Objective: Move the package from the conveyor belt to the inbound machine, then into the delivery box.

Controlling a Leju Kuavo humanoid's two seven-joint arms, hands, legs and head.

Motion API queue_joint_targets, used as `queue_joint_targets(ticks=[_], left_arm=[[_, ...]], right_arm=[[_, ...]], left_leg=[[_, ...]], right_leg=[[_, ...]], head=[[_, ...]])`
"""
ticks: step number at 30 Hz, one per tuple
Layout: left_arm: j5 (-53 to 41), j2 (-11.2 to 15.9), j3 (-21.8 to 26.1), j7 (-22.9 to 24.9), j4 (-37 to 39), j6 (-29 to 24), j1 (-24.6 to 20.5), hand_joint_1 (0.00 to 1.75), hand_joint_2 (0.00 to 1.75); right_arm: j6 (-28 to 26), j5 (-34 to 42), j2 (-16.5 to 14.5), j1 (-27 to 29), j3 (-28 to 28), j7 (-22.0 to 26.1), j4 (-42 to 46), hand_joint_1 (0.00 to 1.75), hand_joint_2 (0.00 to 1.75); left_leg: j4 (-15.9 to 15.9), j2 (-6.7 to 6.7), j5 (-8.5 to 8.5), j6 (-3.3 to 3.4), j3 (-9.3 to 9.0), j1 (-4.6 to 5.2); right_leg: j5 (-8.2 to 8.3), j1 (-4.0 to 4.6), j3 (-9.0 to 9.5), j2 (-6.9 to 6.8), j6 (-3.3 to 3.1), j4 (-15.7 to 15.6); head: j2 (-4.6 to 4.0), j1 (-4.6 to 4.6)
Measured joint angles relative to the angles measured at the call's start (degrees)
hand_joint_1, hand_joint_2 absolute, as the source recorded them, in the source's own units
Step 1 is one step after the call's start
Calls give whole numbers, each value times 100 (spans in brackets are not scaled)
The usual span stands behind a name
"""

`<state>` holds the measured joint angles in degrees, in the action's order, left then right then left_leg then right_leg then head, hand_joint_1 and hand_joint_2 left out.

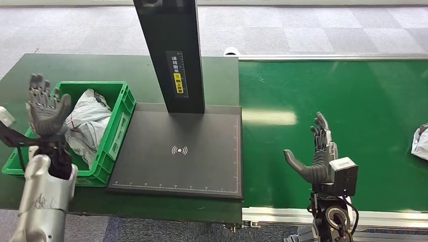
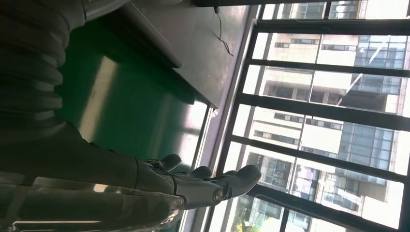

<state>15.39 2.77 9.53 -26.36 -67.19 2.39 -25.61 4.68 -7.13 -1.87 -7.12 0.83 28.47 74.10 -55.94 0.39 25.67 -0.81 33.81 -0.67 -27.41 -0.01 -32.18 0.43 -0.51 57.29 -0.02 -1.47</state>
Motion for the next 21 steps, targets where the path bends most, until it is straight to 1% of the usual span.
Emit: queue_joint_targets(ticks=[2, 4, 7, 11, 13, 16, 19, 21], left_arm=[[351, -214, -525, -157, -289, 151, 571, 0, 175], [609, -375, -975, -296, -322, 270, 923, 0, 175], [694, -554, -1397, -429, -237, 325, 1200, 0, 175], [645, -708, -1677, -463, -213, 394, 1480, 0, 175], [503, -758, -1790, -497, -228, 298, 1604, 0, 175], [281, -819, -1927, -581, -236, 15, 1763, 0, 175], [30, -854, -2027, -778, -238, -235, 1906, 0, 175], [-71, -870, -2057, -884, -251, -294, 1983, 0, 175]], right_arm=[[282, 116, -2, -104, 63, 263, -505, 0, 175], [506, 191, -16, -239, 101, 515, -1074, 0, 175], [621, 209, -61, -408, 115, 748, -1850, 0, 175], [729, 273, -121, -516, 120, 823, -2577, 0, 175], [565, 248, -171, -550, 134, 847, -2827, 0, 175], [279, 307, -250, -570, 151, 880, -3039, 0, 175], [-133, 459, -329, -497, 150, 888, -3032, 0, 175], [-388, 537, -373, -402, 148, 887, -2937, 0, 175]], left_leg=[[-1, -5, 2, 3, 3, 3], [-1, -7, 3, 4, 5, 4], [-1, -10, 2, 5, 5, 4], [-1, -9, 2, 5, 4, 4], [0, -10, 3, 4, 4, 3], [0, -10, 3, 4, 6, 3], [1, -10, 3, 4, 6, 3], [0, -11, 4, 5, 7, 3]], right_leg=[[-3, -3, 1, -3, 4, -1], [-2, -4, 2, -4, 6, -1], [-1, -4, 3, -8, 6, -2], [-1, -3, 3, -10, 6, -1], [-2, -2, 2, -10, 6, -1], [-4, -1, -1, -10, 6, -1], [-5, -1, 0, -10, 6, -1], [-6, -2, 0, -11, 6, -1]], head=[[0, 1], [0, 1], [0, 0], [0, -1], [0, -2], [0, -2], [0, -1], [0, 0]])
